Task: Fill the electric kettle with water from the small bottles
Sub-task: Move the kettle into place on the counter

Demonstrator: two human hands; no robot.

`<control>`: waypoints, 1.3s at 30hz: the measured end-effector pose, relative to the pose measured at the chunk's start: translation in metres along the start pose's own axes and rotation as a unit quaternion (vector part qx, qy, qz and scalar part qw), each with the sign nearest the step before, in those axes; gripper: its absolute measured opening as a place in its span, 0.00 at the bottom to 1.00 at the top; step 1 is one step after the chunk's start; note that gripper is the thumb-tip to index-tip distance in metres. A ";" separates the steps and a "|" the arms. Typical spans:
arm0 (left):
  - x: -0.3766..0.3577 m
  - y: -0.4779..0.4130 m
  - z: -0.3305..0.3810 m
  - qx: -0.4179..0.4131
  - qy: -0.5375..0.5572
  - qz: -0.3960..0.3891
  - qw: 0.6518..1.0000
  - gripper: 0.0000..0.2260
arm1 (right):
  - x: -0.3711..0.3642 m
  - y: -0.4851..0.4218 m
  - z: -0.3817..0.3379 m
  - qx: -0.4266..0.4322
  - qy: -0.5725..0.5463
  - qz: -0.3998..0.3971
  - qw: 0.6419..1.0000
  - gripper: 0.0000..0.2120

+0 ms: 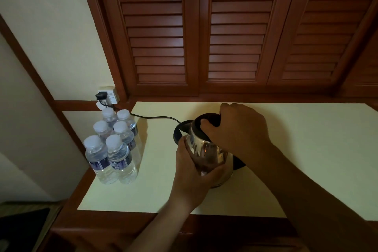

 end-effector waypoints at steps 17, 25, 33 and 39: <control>0.002 -0.009 -0.018 0.027 -0.011 -0.018 0.999 0.46 | 0.001 0.005 0.046 -0.089 -0.329 0.010 0.940 0.16; 0.003 -0.010 -0.017 0.029 -0.022 -0.036 0.999 0.44 | -0.043 0.043 0.083 -0.250 -0.500 -0.033 0.828 0.15; 0.004 -0.006 -0.017 0.040 -0.025 -0.038 0.998 0.47 | -0.042 0.094 0.083 -0.242 -0.417 0.111 0.869 0.12; 0.011 0.004 -0.014 0.044 -0.042 -0.039 0.997 0.46 | -0.059 0.138 0.045 -0.200 -0.413 0.136 0.878 0.11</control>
Point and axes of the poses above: each hand's wrist, its own y-axis away from the middle knuckle, its own x-axis out of the back of the hand, z = x × y, the point moved 8 cm from there along -y, towards the middle knuckle, and after that the axes turned 14 degrees about y, right-handed, at the moved point
